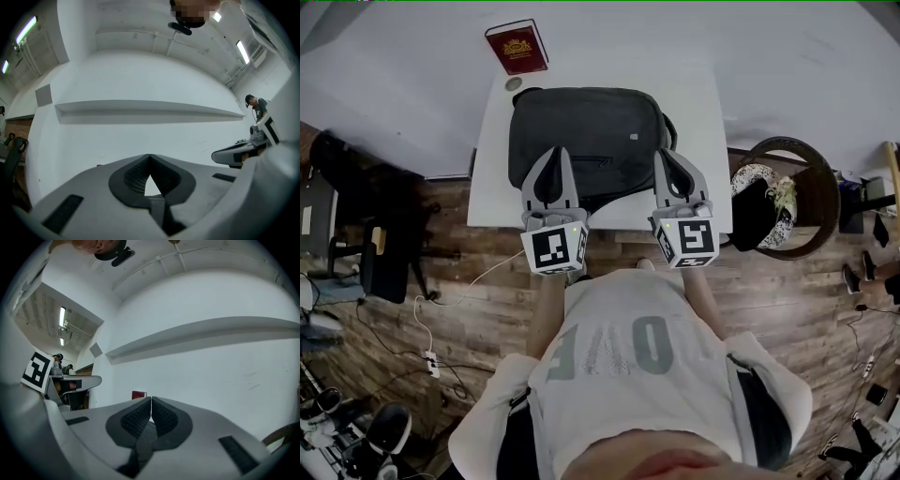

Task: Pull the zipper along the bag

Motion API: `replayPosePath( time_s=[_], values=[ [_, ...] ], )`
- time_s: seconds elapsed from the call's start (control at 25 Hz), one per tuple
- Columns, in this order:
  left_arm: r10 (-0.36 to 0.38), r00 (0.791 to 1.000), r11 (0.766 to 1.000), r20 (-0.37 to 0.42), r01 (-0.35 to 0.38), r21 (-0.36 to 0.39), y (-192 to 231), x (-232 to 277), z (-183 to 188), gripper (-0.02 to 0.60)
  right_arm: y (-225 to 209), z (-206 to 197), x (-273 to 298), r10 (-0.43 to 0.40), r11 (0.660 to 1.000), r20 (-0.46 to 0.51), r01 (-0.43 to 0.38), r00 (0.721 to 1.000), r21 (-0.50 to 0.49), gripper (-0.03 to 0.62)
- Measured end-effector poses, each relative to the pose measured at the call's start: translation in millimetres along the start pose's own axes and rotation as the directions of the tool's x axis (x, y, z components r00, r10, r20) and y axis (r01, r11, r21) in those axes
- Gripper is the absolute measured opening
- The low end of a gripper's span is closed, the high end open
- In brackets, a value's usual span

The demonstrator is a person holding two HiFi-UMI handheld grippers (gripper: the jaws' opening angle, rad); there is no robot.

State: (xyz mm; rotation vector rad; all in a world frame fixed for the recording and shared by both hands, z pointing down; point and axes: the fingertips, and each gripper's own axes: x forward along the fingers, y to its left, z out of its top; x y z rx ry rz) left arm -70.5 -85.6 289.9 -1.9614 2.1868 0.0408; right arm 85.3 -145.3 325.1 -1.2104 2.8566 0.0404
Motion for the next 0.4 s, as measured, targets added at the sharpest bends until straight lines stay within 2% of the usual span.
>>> replayPosePath(
  time_s=[0.4],
  values=[
    [0.013,0.999,1.0,-0.037,-0.012,0.011,19.8,10.6,-12.1,0.025,5.2,-5.5,14.7,-0.014,1.0,0.002,0.014,1.0,-0.007,0.031]
  ],
)
